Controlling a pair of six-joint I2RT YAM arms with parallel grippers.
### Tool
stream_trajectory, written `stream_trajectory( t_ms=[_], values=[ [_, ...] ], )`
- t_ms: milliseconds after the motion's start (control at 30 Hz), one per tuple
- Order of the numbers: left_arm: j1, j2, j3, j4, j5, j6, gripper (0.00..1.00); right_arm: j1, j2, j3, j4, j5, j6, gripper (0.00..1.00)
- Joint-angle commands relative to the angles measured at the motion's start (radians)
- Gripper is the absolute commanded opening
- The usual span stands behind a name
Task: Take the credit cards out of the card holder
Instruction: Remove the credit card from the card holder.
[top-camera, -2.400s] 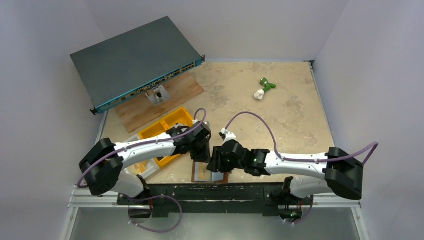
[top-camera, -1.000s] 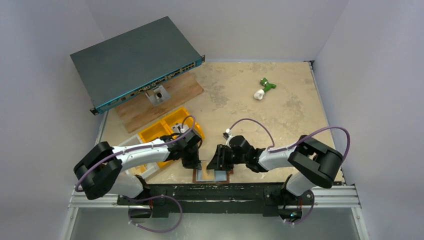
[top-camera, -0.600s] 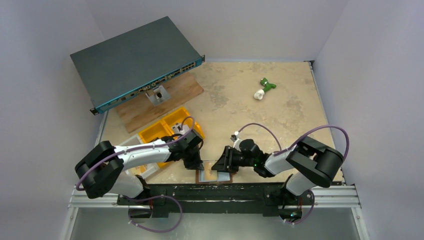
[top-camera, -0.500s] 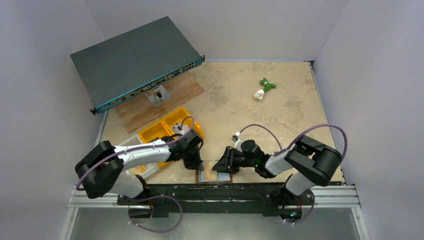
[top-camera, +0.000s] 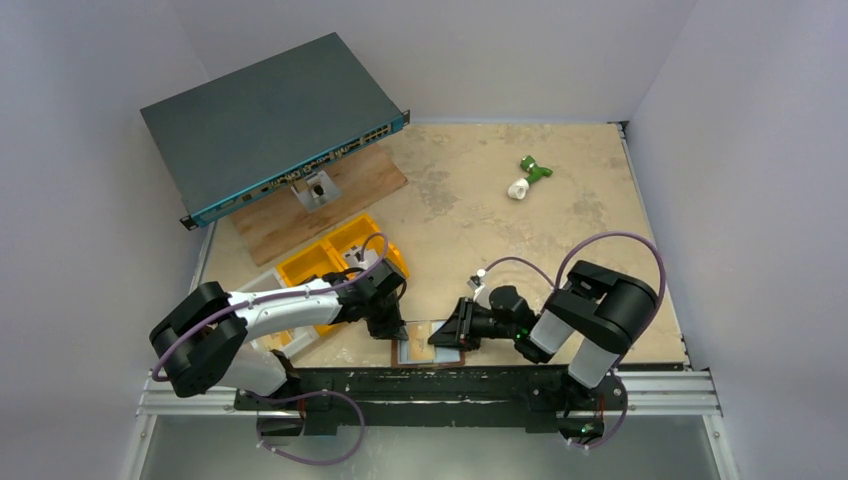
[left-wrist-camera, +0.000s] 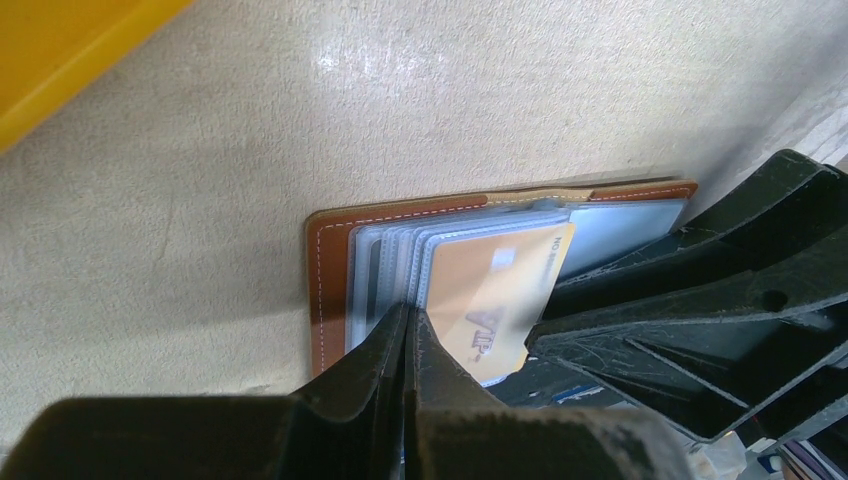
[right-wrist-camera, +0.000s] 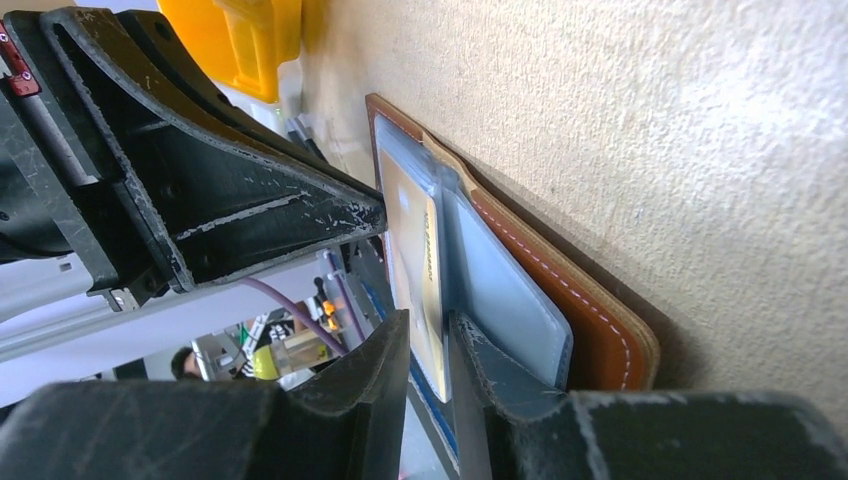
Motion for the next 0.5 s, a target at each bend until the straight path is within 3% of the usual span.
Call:
stream_trajectory(
  t_ms=[0,267,467],
  values=[
    [-0.007,0.031,-0.046,-0.071,-0.085,-0.005,0.00,-0.006,0.035,-0.016,0.146,-0.028,0.039,0.19],
    [-0.008,0.026,-0.045,-0.080,-0.092,-0.010,0.00,-0.030,0.057,-0.054,0.220,-0.018,0.067,0.06],
    [-0.006,0.028,-0.047,-0.084,-0.093,-0.005,0.00,-0.047,-0.025,-0.054,0.082,0.009,0.011,0.00]
  ],
)
